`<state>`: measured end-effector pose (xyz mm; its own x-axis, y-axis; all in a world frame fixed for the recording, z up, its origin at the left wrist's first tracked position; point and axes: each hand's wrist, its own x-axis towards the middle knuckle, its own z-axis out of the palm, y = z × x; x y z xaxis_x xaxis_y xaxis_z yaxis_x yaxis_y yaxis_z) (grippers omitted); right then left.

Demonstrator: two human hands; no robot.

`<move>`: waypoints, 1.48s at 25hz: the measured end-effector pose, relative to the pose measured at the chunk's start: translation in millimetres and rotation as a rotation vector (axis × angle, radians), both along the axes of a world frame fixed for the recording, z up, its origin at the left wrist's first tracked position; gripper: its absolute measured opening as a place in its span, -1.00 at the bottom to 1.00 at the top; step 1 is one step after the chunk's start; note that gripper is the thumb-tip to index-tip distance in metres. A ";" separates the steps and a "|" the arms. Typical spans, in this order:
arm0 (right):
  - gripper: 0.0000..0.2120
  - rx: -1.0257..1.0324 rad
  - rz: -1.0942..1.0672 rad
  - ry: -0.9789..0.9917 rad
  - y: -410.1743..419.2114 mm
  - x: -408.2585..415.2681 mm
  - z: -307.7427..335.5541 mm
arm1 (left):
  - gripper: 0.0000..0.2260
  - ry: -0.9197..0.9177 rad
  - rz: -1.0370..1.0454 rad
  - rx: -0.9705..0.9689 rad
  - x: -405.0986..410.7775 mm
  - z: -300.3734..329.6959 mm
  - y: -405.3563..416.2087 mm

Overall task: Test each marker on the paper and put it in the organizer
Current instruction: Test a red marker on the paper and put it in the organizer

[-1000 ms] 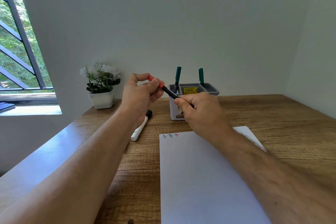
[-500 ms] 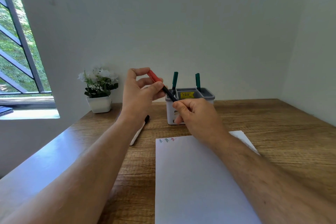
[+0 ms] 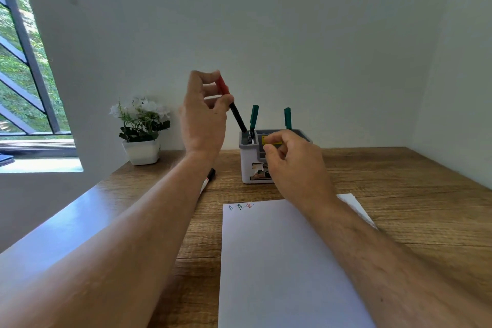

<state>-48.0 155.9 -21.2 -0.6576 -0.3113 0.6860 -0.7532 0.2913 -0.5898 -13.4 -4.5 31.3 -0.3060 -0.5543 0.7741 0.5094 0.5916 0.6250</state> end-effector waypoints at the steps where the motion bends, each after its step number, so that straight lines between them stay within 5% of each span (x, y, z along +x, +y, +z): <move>1: -0.82 -0.002 -0.005 -0.005 -0.3 -0.7 0.2 | -0.68 -0.028 0.019 -0.003 -4.6 -1.2 -1.7; 12: -0.86 -0.018 -0.005 -0.013 -6.8 -2.4 -0.9 | -0.62 -0.454 0.138 -0.255 -36.2 -20.6 -3.7; 21: -0.85 0.001 -0.022 -0.003 -7.4 -1.7 -1.4 | -0.45 -0.512 0.293 -0.167 -32.9 -16.1 2.9; 28: -0.86 0.050 0.004 -0.031 -5.8 -3.9 -4.8 | -0.85 -0.453 0.265 0.010 11.3 20.4 3.5; 30: -0.85 0.064 0.012 -0.028 -6.1 -4.9 -6.3 | -0.90 -0.542 0.227 0.001 29.8 18.2 2.5; 37: -0.87 0.137 0.034 0.032 -4.2 -0.4 -3.4 | -0.91 -1.038 0.582 -0.410 46.0 -31.4 -10.7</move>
<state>-48.4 151.7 -24.6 -0.6233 -0.4254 0.6562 -0.7820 0.3412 -0.5216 32.6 -15.1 -0.2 -0.6640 -0.5877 0.4623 -0.5123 0.8079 0.2912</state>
